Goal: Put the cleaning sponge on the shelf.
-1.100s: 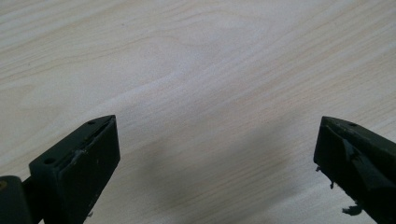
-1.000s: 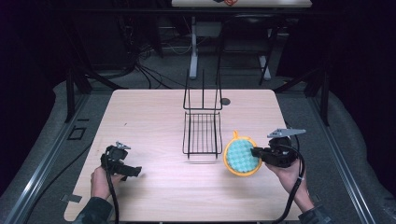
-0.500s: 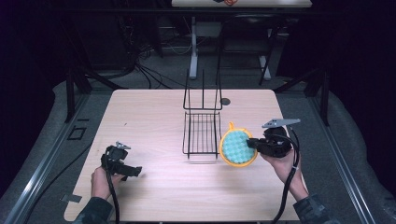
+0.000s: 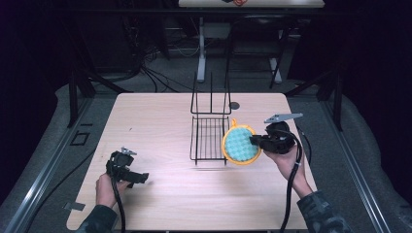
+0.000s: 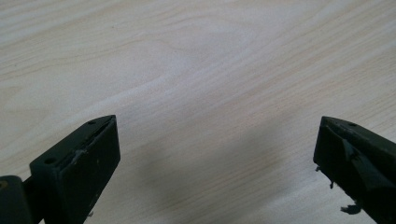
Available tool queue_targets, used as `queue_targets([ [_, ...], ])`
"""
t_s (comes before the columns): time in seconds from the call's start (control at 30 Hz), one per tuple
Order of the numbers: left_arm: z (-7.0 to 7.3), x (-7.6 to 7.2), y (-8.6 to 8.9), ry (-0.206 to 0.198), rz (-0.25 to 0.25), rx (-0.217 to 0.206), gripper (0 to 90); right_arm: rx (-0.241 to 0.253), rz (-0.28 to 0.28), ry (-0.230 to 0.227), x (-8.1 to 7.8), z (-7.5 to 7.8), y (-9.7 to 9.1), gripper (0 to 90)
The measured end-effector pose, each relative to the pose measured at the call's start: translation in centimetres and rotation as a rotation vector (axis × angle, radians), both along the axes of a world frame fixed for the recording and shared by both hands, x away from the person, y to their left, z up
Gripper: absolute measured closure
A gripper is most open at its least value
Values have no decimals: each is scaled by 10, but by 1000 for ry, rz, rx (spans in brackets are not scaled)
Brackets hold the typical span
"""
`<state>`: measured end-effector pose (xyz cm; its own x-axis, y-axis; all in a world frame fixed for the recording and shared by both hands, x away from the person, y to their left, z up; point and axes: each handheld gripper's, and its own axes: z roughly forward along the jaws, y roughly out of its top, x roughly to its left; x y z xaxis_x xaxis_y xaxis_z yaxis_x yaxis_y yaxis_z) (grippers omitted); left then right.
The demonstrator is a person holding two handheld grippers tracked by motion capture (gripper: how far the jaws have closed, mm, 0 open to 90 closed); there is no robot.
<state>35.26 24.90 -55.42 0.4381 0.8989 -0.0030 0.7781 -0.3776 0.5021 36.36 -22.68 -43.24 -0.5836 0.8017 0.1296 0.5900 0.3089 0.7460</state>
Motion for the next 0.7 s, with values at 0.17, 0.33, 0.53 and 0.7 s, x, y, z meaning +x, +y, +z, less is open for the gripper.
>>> queue_targets([
  [0.17, -1, 0, 0, 0, -1, 9, 6, 8, 2, 3, 6, 1, 4, 865],
  [0.33, -1, 1, 1, 3, 2, 7, 6, 10, 1, 1, 13, 3, 9, 864],
  [0.53, -1, 1, 1, 1, 1, 8, 6, 14, -6, 5, 21, 3, 14, 863],
  [0.7, -1, 1, 0, 2, 1, 8, 6, 8, 0, 12, 27, 1, 23, 864],
])
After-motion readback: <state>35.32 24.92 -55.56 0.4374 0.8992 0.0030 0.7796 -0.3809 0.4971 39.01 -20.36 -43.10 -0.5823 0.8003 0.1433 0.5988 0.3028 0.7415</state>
